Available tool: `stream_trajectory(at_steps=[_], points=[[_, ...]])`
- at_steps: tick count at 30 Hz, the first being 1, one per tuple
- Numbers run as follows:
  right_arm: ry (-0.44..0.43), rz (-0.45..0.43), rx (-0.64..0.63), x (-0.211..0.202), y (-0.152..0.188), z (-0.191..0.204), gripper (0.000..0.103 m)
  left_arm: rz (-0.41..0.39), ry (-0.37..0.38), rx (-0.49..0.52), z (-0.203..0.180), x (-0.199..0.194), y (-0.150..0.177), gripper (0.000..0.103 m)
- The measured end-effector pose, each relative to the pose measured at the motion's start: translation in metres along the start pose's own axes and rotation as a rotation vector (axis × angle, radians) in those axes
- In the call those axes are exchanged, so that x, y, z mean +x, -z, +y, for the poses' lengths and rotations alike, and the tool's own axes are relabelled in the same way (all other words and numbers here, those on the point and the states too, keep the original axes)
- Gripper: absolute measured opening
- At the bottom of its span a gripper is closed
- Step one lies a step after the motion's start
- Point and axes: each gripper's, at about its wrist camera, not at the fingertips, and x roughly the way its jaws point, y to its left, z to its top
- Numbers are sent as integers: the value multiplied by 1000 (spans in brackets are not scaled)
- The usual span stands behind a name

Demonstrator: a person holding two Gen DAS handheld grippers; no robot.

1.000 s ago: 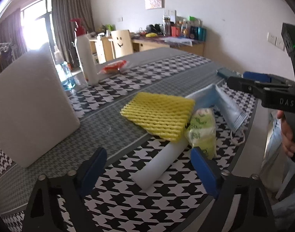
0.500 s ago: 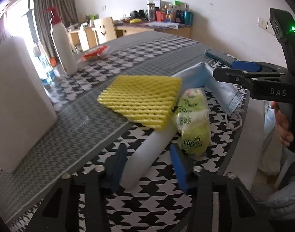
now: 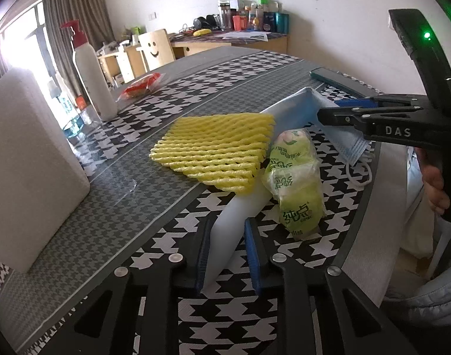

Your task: Organize soft objects

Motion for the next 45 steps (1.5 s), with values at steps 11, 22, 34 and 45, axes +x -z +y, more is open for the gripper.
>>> stream_trajectory(at_steps=[11, 22, 34, 45], points=[[-14, -18, 11, -5, -2, -2, 13, -62, 38, -49, 8, -18, 1, 15], [-32, -104, 40, -30, -11, -2, 11, -124, 45, -64, 4, -51, 4, 15], [-34, -186, 89, -54, -27, -6, 11, -205, 51, -66, 4, -84, 2, 15], [-55, -224, 84, -61, -36, 2, 11, -253, 5, -161, 24, -93, -12, 15]])
